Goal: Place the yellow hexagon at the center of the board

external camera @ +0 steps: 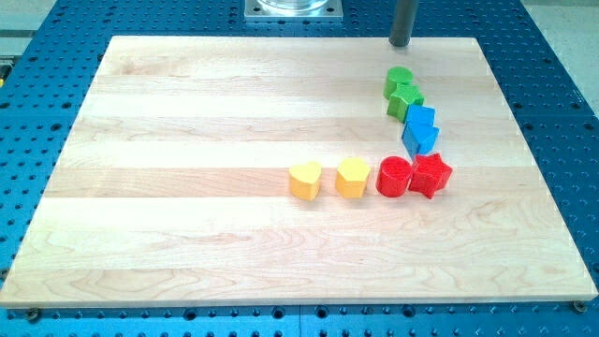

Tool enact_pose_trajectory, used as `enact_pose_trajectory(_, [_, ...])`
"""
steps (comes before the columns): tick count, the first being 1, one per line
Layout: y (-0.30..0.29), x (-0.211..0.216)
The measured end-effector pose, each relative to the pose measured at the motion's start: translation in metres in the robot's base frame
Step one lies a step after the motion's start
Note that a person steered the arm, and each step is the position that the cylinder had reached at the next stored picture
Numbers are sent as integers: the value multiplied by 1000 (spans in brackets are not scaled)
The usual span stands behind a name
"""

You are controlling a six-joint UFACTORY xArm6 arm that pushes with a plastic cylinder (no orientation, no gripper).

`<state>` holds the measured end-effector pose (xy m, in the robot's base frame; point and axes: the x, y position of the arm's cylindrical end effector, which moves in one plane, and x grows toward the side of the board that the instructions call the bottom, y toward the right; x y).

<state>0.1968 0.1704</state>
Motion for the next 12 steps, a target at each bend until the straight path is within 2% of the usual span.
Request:
enact_pose_trajectory(6, [19,0])
enact_pose_trajectory(7, [56,21])
enact_pose_trajectory(8, [118,82])
enact_pose_trajectory(9, [132,184])
enact_pose_trajectory(10, [118,302])
enact_pose_trajectory(11, [47,348])
enact_pose_trajectory(12, [-41,346])
